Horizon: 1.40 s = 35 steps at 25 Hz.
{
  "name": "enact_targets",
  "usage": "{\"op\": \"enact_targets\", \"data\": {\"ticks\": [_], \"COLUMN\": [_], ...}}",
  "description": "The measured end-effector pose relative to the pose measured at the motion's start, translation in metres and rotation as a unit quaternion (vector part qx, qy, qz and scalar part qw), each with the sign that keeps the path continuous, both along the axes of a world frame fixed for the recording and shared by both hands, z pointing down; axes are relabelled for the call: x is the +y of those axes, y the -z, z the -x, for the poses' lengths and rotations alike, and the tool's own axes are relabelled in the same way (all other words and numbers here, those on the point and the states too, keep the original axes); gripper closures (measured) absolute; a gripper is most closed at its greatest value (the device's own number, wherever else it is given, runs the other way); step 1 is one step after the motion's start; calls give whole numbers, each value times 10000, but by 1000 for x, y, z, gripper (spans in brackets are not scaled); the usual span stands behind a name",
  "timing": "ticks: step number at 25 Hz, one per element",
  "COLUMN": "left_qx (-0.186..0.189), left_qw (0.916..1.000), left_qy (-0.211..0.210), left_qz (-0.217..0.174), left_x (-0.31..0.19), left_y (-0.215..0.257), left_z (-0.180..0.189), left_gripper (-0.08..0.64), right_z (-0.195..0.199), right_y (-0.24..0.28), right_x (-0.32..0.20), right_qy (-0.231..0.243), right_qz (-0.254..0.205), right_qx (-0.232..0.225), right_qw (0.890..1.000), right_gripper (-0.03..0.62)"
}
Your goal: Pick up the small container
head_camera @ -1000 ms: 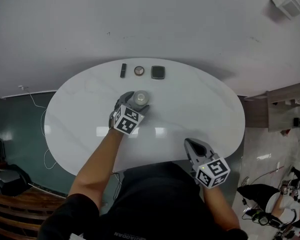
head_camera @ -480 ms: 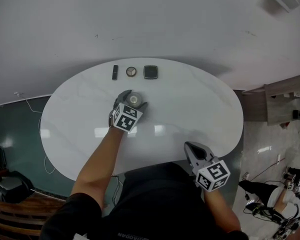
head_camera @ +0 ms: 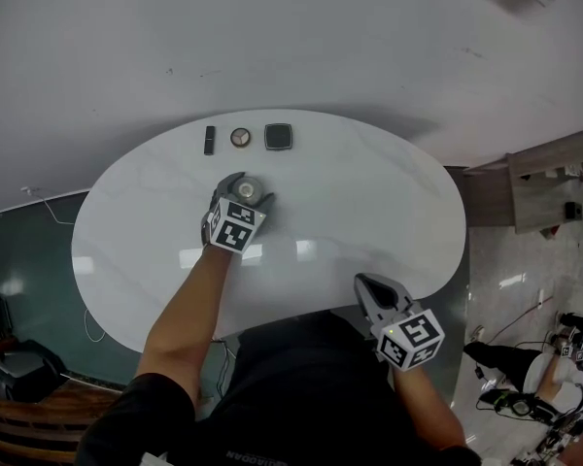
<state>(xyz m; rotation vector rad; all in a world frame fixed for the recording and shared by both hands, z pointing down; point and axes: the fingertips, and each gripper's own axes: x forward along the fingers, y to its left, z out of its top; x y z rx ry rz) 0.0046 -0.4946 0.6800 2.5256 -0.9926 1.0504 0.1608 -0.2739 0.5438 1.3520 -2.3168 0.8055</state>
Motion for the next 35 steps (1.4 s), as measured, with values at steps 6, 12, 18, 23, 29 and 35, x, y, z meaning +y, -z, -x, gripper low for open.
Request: {"op": "enact_targets", "data": {"ticks": [6, 12, 18, 23, 29, 35], "left_qx": [-56, 52, 90, 181, 249, 213], "left_qw": [9996, 9995, 9999, 9998, 9995, 9996], "left_qy": [106, 130, 82, 111, 160, 80], "left_qz": [253, 267, 118, -26, -145, -159], "left_x": [6, 21, 48, 67, 86, 105], "left_y": [6, 36, 73, 108, 145, 171], "left_z": [3, 7, 20, 31, 41, 49], "left_gripper": [210, 210, 210, 210, 212, 210], "right_z": [1, 7, 19, 32, 49, 65], "right_y": [17, 34, 49, 61, 74, 81], "right_x": [4, 1, -8, -15, -23, -30], "right_qy": [36, 68, 248, 460, 792, 1019], "right_qz": [-170, -297, -567, -759, -964, -1086], "right_qx": [-75, -297, -331, -358, -353, -400], "right_qw": [9998, 9991, 9975, 9954, 9916, 9880], "right_gripper": [598, 598, 598, 598, 598, 598]}}
